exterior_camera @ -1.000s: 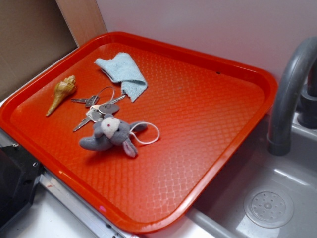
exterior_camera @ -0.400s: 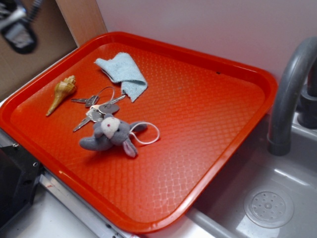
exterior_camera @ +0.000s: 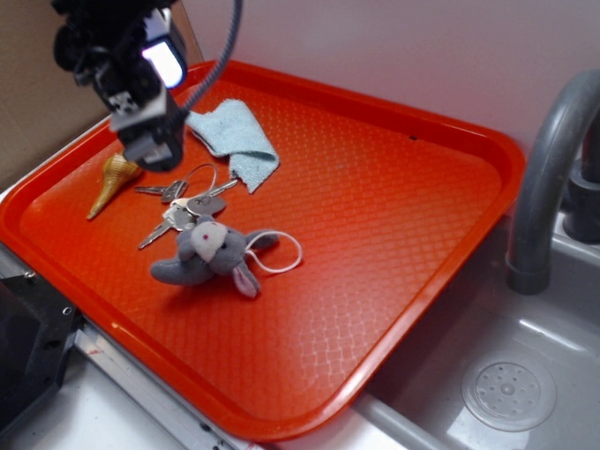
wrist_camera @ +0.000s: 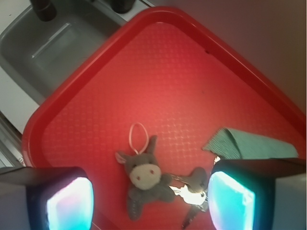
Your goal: Grab the gray animal.
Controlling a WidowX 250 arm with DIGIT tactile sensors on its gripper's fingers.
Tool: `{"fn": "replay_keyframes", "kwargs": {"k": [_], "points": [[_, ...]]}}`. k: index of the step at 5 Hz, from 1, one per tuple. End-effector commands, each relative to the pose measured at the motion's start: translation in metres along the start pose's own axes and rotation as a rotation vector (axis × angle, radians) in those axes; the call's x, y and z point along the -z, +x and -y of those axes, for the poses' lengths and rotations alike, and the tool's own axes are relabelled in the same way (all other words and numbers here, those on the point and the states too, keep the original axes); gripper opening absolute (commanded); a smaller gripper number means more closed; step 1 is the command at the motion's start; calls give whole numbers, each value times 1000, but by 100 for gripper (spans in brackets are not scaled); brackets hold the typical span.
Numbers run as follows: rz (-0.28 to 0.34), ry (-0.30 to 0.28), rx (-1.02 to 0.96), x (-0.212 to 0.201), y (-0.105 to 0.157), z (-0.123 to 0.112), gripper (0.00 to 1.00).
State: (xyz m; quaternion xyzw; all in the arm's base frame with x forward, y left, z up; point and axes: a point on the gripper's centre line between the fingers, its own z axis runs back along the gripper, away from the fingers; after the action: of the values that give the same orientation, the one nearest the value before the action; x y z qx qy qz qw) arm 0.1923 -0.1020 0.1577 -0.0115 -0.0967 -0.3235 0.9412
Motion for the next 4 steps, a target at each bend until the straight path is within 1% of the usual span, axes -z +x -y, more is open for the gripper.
{"fn": "replay_keyframes", "kwargs": {"k": [1, 2, 3, 4], "points": [[-90, -41, 21, 34, -10, 7, 100], [-176, -61, 9, 65, -22, -2, 100], [-258, -73, -9, 91, -31, -5, 100], [-300, -119, 20, 110, -38, -3, 100]]}}
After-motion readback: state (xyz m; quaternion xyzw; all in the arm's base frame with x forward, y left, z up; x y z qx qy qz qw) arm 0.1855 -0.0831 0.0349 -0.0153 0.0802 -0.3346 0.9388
